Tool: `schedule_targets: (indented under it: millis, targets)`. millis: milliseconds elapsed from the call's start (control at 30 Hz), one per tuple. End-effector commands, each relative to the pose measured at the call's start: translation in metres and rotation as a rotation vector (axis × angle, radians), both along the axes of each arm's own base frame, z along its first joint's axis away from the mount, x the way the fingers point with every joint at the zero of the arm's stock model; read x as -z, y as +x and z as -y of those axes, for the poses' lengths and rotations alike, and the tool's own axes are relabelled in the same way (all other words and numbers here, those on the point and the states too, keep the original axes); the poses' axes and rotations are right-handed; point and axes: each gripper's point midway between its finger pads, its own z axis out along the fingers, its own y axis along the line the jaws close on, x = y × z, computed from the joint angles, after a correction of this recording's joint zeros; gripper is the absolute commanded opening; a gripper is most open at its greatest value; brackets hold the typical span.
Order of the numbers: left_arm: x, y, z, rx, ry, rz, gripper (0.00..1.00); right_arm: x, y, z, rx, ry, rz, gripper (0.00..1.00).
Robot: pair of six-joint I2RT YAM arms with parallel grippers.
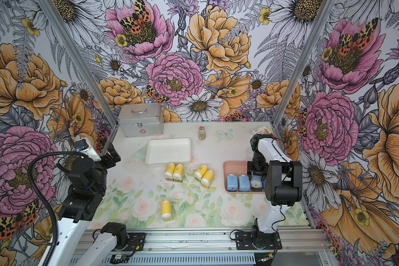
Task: Place the pencil sharpeners by color into the storage box
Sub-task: Place the pencil sharpener in the storage box.
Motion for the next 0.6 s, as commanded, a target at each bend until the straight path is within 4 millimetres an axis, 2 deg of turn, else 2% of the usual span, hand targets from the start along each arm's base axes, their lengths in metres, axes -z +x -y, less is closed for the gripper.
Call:
schedule_targets:
  millis: [0,567]
  targets:
    - [0.000,0.001,0.006,0.034,0.015,0.001,0.99,0.001,0.001,0.011,0.001,-0.052,-0.003,0.56]
    - [-0.001,0.000,0.005,0.033,0.016,0.006,0.99,-0.009,0.001,0.011,-0.001,-0.066,0.010,0.64]
